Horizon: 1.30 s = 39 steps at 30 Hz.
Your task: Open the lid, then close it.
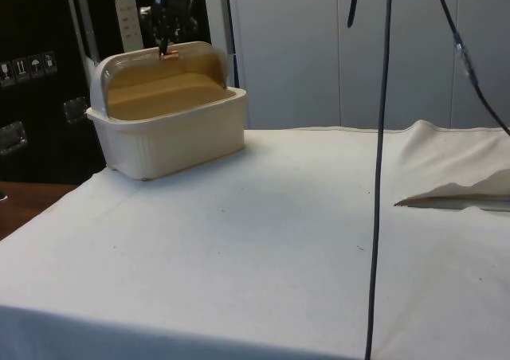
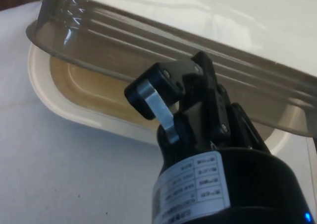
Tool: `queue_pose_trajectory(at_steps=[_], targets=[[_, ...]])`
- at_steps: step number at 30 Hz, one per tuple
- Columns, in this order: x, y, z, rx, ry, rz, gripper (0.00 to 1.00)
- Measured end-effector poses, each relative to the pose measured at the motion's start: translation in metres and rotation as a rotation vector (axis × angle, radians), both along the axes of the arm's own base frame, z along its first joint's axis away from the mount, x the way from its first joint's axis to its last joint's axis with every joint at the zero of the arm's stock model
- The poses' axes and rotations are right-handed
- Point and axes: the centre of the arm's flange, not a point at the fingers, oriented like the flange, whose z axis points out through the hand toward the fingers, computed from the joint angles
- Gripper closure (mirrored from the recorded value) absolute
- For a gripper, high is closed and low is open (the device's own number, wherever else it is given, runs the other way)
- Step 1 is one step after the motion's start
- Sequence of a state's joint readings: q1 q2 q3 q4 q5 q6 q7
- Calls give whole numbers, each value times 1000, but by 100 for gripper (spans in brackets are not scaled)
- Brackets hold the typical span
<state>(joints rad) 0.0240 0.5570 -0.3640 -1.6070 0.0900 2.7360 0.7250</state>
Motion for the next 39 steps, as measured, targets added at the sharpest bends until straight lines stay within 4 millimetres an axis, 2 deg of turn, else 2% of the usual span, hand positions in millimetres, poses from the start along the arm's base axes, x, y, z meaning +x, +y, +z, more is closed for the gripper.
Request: queue_pose_trajectory(at_steps=[18, 39], targets=[[-14, 11, -6, 65, 120, -21, 100], [-28, 19, -22, 148, 259, -70, 100]])
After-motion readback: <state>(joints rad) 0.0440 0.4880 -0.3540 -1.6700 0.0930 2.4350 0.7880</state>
